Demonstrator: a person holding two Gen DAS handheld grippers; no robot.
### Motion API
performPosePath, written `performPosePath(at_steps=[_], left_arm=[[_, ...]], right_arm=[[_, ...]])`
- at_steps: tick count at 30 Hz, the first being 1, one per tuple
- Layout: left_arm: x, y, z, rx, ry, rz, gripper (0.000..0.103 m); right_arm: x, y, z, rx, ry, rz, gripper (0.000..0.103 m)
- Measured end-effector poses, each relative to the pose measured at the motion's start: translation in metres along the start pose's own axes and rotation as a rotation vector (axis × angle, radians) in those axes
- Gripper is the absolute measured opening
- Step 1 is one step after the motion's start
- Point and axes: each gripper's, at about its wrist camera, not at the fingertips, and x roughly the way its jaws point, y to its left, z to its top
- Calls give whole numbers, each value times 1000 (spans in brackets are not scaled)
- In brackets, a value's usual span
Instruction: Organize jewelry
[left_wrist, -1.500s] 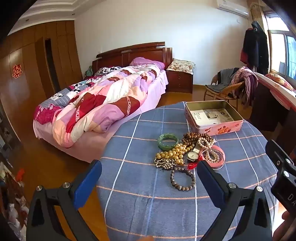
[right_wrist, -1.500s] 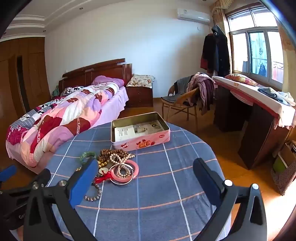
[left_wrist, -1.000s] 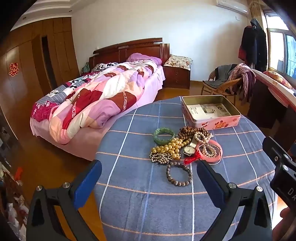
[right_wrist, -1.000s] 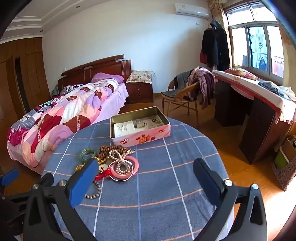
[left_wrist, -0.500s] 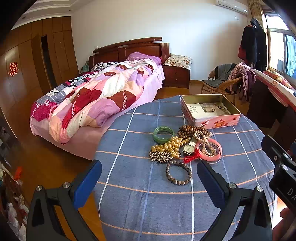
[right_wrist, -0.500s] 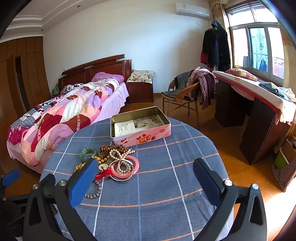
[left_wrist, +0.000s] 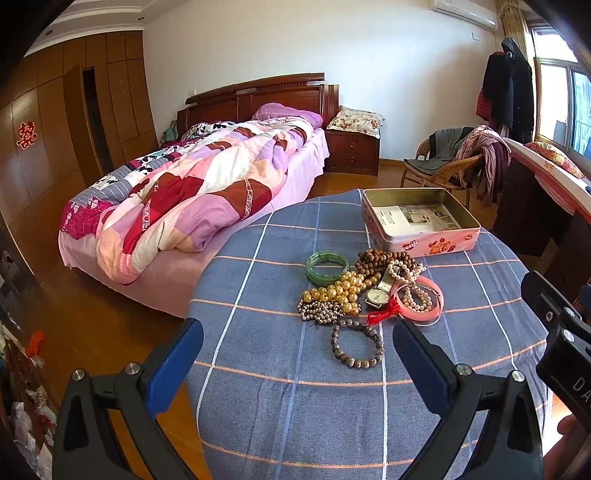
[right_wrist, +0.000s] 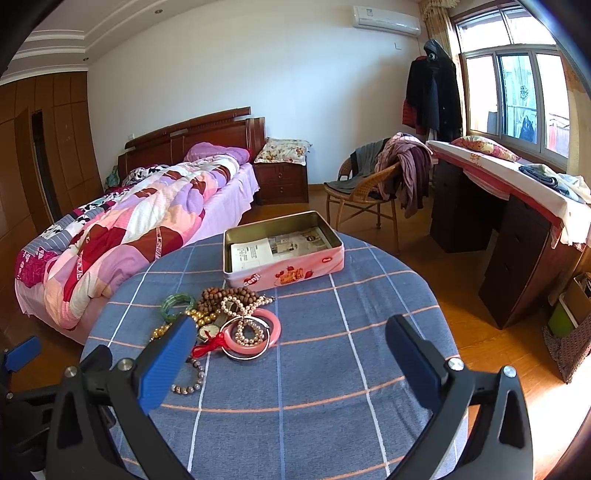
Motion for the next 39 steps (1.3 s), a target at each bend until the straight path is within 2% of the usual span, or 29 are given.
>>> performPosePath(at_steps=[39], left_arm=[[6, -1, -2, 0, 12, 4, 102]], right_arm=[[4, 7, -4, -4, 16, 1, 103]])
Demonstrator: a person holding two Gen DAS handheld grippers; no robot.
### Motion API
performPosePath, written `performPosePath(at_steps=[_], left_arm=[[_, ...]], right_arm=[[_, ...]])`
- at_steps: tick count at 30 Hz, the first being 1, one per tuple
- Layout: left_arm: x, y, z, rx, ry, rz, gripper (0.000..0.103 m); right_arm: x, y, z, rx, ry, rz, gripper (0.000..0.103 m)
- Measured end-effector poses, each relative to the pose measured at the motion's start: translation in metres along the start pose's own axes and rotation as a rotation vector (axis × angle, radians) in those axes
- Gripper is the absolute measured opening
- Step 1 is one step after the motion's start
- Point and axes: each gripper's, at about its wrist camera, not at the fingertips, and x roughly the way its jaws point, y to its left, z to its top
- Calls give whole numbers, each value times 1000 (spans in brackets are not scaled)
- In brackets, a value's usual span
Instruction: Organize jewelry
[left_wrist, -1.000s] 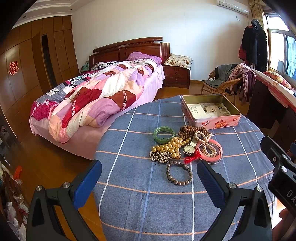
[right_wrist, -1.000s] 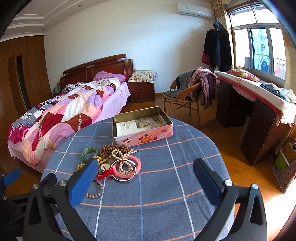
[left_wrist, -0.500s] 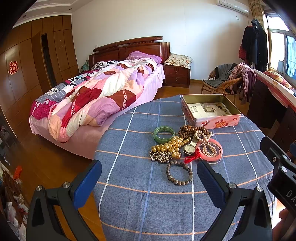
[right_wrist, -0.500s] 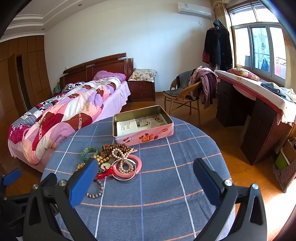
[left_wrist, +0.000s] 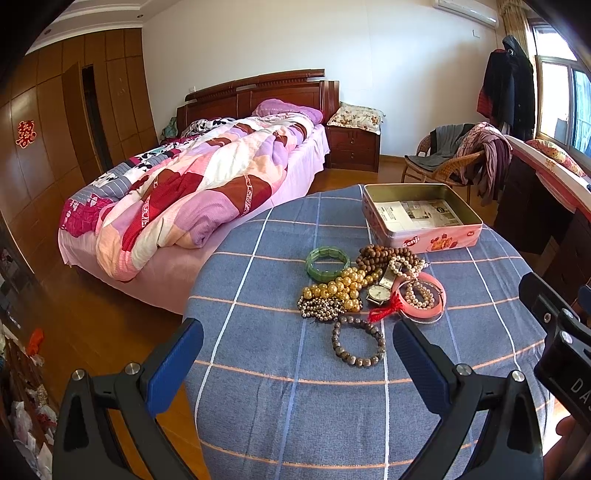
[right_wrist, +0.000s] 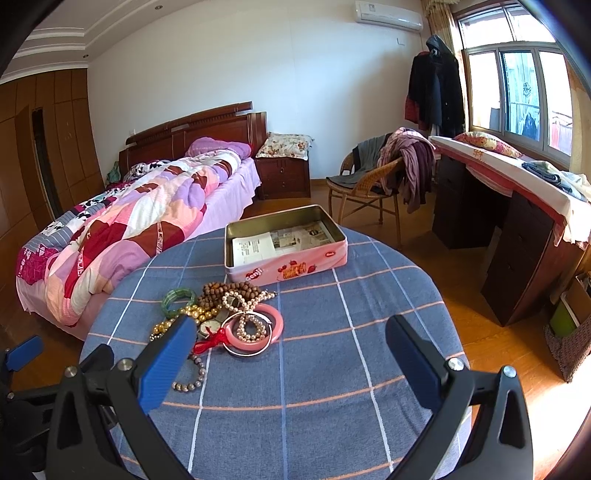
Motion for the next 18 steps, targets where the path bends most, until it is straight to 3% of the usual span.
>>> performPosePath(at_steps=[11, 18], left_arm=[[19, -1, -3, 7, 44, 3, 102], [54, 13, -23, 19, 152, -25, 102]], right_arm=[[16, -3, -3, 3, 48, 18, 103], [33, -15, -12, 9, 106, 33, 103]])
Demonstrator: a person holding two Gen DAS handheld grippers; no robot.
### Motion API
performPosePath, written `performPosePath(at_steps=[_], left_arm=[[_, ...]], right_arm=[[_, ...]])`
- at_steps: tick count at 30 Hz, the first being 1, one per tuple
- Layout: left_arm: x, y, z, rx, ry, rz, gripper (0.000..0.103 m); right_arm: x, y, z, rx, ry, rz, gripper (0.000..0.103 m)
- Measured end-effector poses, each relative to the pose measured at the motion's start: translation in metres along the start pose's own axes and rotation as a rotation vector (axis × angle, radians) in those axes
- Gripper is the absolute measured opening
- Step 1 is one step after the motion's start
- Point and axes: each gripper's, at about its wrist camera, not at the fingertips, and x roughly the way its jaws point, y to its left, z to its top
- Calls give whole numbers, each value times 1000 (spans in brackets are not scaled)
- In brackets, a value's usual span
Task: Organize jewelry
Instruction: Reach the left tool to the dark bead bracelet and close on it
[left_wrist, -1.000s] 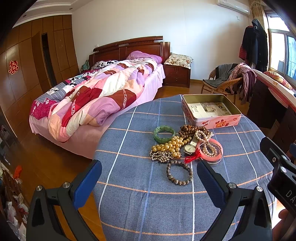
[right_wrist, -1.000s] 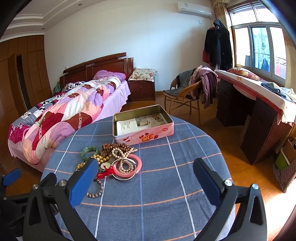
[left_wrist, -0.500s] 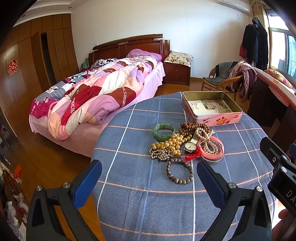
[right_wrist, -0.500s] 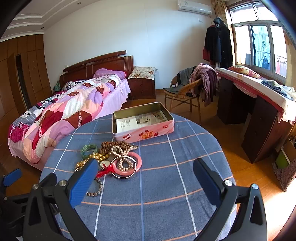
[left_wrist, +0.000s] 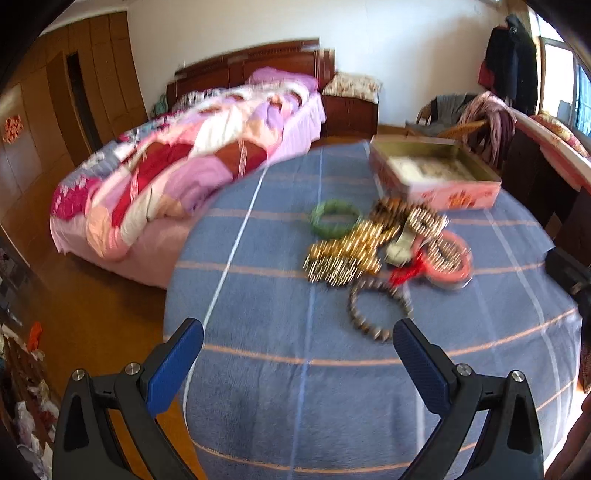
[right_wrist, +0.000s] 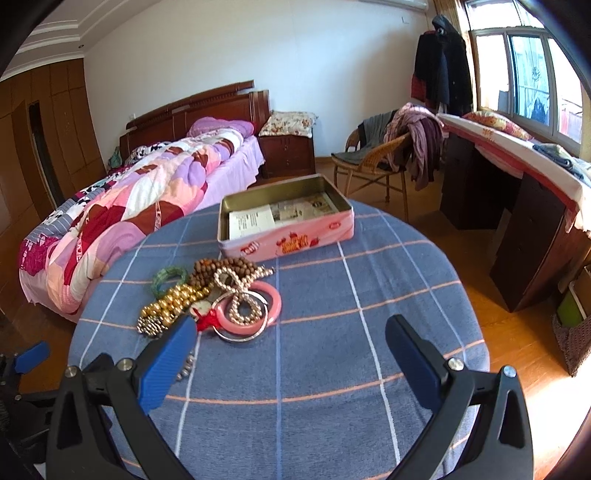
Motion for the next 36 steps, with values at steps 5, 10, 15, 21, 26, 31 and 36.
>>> performPosePath(at_steps=[5, 10, 15, 21, 26, 31, 36], left_arm=[[27, 20, -9, -102, 94, -92, 102], [41, 13, -2, -117, 105, -161, 102], [62, -12, 9, -52, 126, -156, 93], [71, -24, 6, 28, 112, -123, 68], [67, -25, 5, 80, 71, -172, 10], [65, -13, 7, 63, 61, -233, 7], [42, -3, 15, 61, -18, -258, 7]], right_arm=[[15, -12, -5, 13, 57, 38, 83], [34, -9, -9, -2, 132, 81, 59], [41, -7, -11, -9, 140, 95, 59], [48, -15, -6, -13, 143, 81, 59], [66, -16, 5, 20, 179, 150, 55], [93, 10, 12, -66, 214, 158, 34], [116, 28, 7, -139, 263, 95, 30]])
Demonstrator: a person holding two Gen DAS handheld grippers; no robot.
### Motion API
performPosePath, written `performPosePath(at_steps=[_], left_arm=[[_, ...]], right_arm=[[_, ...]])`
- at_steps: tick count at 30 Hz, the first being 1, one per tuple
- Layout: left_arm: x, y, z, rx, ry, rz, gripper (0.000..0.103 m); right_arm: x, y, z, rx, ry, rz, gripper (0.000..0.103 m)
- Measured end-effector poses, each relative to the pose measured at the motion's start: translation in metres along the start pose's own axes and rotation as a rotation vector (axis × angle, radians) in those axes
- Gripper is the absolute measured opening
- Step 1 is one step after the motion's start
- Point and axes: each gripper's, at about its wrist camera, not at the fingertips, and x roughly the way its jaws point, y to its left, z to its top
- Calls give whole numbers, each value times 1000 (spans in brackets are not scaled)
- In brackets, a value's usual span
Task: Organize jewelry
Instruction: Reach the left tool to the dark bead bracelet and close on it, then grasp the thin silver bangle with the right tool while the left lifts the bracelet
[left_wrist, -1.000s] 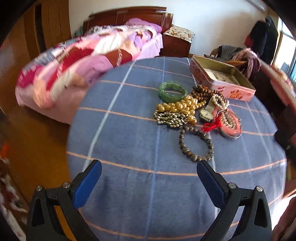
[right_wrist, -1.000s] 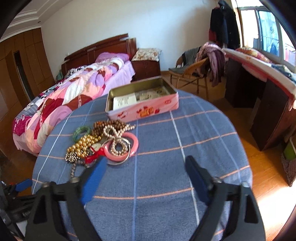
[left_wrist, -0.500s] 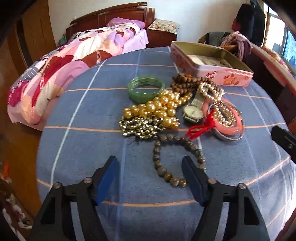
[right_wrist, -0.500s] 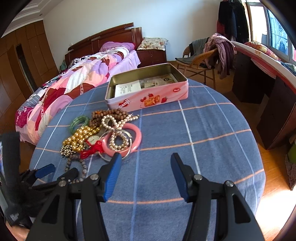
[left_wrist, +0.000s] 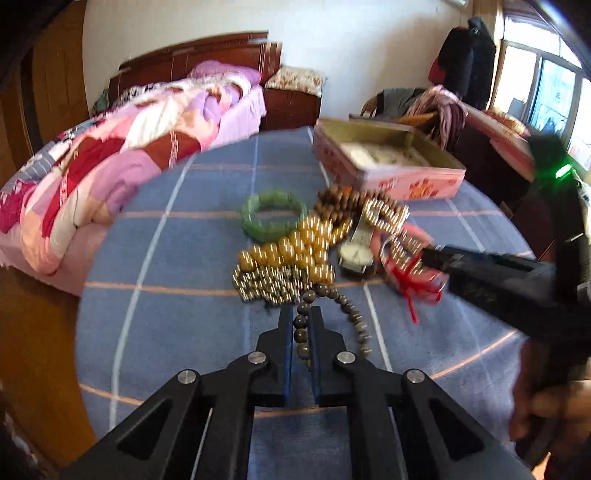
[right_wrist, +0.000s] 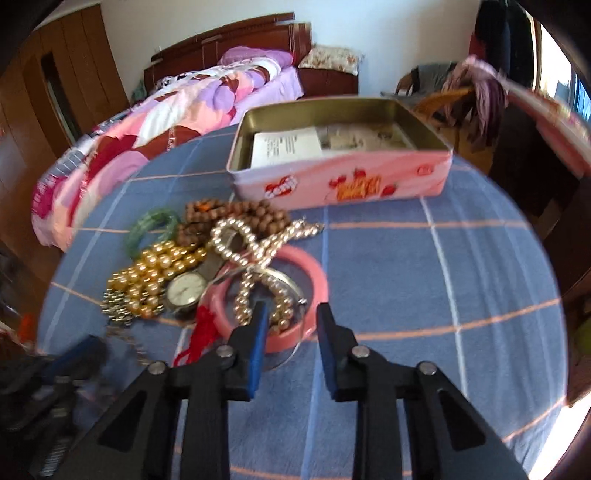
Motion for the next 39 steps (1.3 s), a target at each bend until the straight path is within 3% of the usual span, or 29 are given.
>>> performPosePath(at_steps=[3, 9, 14, 15, 17, 18, 20, 22, 23, 24, 26, 32, 35, 37, 39], left_arm=[[-14, 3, 6, -13, -40, -15, 7], [-32, 0, 13, -27, -94, -48, 7], [-35, -4, 10, -32, -87, -50, 7], [-35, -3, 9, -36, -79, -51, 7], [-35, 3, 5, -60, -56, -74, 7], [-34, 6, 3, -68, -42, -81, 7], [-30, 10, 0, -70, -19, -55, 9], [-20, 12, -4, -76, 14, -44, 35], [-16, 12, -5, -85, 27, -41, 64], [-12, 12, -6, -101, 25, -43, 80], [-7, 10, -8, -104, 9, -37, 80], [30, 2, -10, -82, 113, 21, 80], [30, -3, -14, -41, 100, 59, 80], [28, -2, -15, -36, 89, 72, 71], [27, -4, -16, -7, 79, 103, 48]], right_arm=[[-1, -1, -2, -9, -18, -8, 7], [-34, -15, -6, 45, -84, 35, 5], [-59, -20, -3, 44, -144, 26, 9], [-58, -21, -2, 56, -136, 44, 14], [-50, -22, -2, 88, -84, 88, 61], [-46, -22, -3, 106, -62, 111, 100], [-46, -23, -9, 143, -84, 174, 103], [-43, -18, -11, 138, -67, 172, 103], [-39, -14, -11, 127, -52, 171, 103], [-37, -9, -11, 114, -43, 170, 103], [-33, -2, -11, 87, -43, 161, 103], [-8, 13, -6, 0, 0, 99, 103], [5, 17, -2, -35, 34, 80, 103], [13, 21, -1, -55, 55, 70, 101], [18, 24, -4, -74, 70, 54, 93]])
